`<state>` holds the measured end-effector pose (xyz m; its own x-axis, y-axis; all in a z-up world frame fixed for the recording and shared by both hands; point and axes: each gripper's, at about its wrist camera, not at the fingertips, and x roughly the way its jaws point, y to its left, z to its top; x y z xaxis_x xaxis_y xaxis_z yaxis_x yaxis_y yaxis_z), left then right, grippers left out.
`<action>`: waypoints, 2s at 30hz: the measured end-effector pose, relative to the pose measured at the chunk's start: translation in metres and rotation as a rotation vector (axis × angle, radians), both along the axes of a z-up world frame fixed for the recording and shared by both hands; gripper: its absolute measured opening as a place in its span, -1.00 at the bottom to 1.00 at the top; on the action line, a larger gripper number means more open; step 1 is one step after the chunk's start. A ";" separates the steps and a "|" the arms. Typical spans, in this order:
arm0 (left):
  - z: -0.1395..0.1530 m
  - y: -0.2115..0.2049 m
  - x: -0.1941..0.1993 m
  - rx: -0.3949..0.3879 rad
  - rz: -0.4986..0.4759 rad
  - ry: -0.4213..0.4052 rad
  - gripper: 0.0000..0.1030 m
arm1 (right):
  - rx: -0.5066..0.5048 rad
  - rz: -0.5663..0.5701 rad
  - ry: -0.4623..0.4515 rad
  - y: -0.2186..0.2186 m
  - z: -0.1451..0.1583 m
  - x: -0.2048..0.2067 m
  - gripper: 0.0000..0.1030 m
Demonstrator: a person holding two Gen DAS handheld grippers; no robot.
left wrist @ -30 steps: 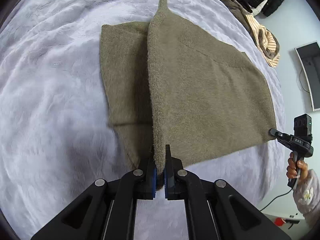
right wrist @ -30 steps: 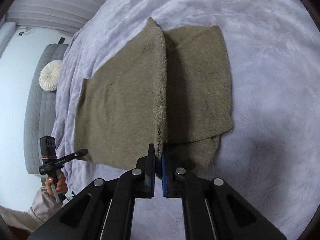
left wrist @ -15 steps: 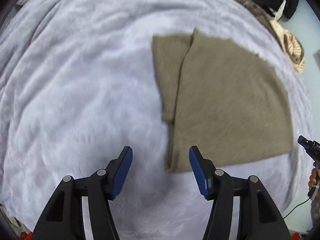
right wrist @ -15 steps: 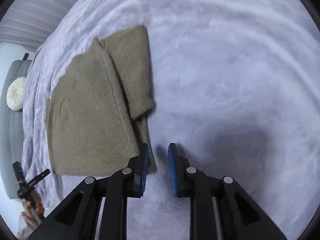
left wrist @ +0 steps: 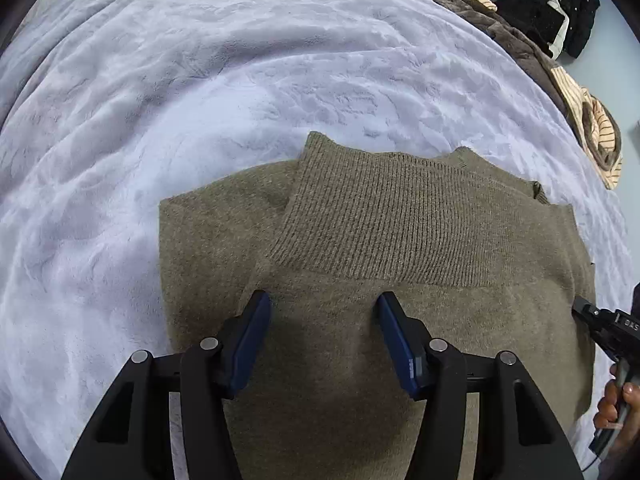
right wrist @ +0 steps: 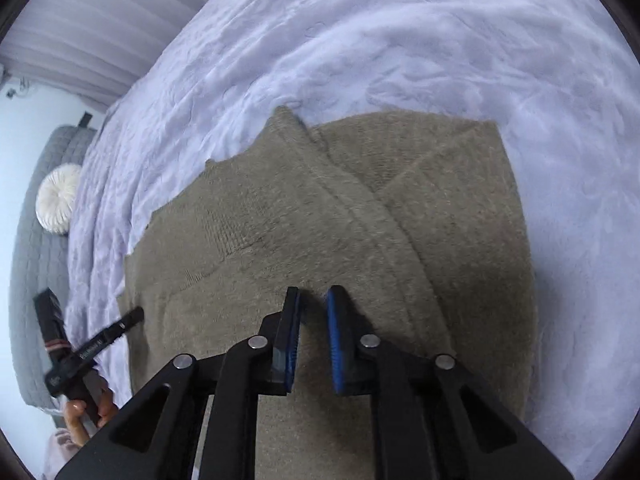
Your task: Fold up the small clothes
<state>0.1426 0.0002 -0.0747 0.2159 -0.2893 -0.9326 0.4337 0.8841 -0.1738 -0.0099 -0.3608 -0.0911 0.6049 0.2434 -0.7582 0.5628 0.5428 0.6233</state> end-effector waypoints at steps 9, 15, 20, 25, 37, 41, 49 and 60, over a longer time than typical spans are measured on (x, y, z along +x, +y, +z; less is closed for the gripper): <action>0.013 0.049 -0.010 0.182 0.065 -0.038 0.32 | 0.028 -0.093 0.011 -0.020 0.020 -0.046 -0.88; 0.020 0.057 -0.025 0.201 0.051 -0.049 0.32 | 0.102 0.054 -0.036 0.045 0.038 -0.045 -0.46; 0.026 0.068 -0.042 0.190 0.063 -0.040 0.32 | 0.211 0.131 -0.037 0.103 0.032 -0.044 -0.21; 0.025 0.071 -0.040 0.189 0.066 -0.037 0.32 | 0.273 0.182 -0.021 0.152 0.022 -0.034 -0.19; 0.031 0.138 -0.058 -0.003 0.159 0.014 1.00 | 0.465 0.197 -0.032 0.257 -0.017 0.009 0.27; 0.027 0.158 -0.061 0.006 0.189 0.053 1.00 | 0.499 0.122 -0.081 0.278 -0.029 0.029 0.27; 0.031 0.182 -0.061 -0.046 0.179 0.091 1.00 | 0.518 0.169 -0.069 0.297 -0.021 0.067 -0.85; 0.025 0.149 -0.077 0.010 0.089 0.050 1.00 | 0.525 0.289 0.106 0.332 -0.047 0.046 -0.86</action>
